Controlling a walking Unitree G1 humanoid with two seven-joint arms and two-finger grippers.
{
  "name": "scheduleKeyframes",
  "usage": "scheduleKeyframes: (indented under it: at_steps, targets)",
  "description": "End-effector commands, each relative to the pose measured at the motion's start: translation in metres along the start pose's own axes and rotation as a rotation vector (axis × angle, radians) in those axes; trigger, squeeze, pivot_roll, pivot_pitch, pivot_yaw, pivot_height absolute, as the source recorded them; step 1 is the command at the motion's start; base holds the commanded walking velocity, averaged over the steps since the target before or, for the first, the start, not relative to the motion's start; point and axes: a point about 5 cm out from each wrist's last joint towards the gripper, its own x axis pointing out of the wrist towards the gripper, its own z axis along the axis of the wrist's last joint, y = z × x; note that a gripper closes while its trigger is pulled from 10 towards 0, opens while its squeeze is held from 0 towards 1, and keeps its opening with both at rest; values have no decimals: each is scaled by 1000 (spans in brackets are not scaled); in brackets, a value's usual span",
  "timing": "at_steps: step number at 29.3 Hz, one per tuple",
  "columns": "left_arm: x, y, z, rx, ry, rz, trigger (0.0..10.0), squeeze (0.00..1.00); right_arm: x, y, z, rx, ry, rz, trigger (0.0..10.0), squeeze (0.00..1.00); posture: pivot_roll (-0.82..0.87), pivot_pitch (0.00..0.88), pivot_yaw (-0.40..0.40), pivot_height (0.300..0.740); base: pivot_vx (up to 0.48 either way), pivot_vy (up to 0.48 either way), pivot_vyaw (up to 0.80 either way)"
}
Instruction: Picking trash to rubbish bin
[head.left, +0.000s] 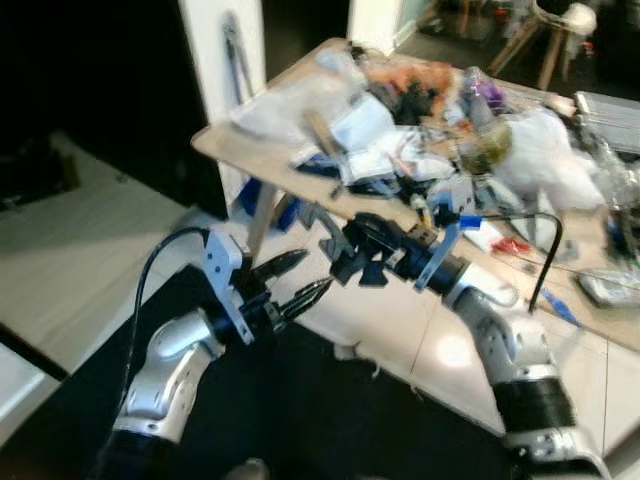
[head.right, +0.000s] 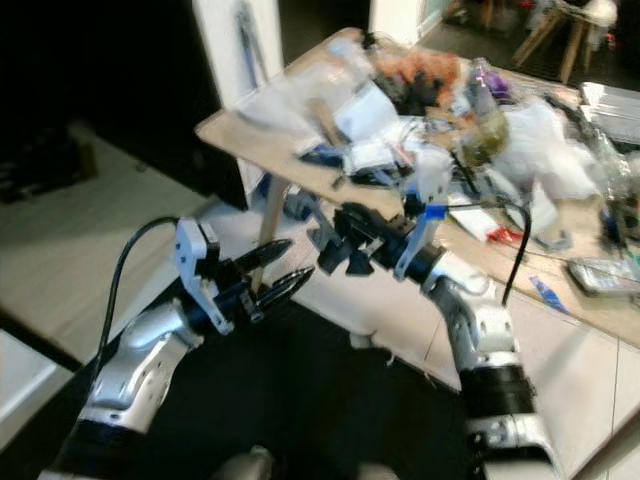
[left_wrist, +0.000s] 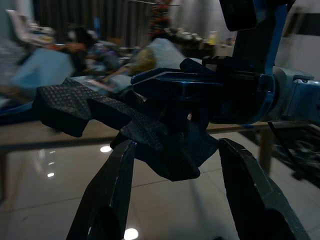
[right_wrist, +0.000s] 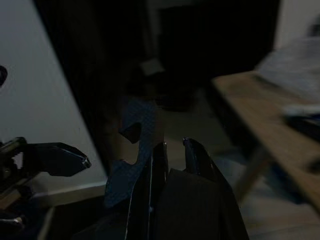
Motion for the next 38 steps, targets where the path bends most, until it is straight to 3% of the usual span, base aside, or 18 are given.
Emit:
scheduleKeyframes:
  at_steps: [1, 38]
  targets:
    - [-2, 0, -3, 1, 10, -1, 10000, 0, -3, -1, -2, 3, 6, -5, 10000, 0, -8, 0, -35, 740, 0, 0, 756]
    - [3, -2, 0, -3, -8, -11, 10000, 0, -3, 1, -1, -1, 11, 9, 10000, 0, -11, 0, -34, 740, 0, 0, 755]
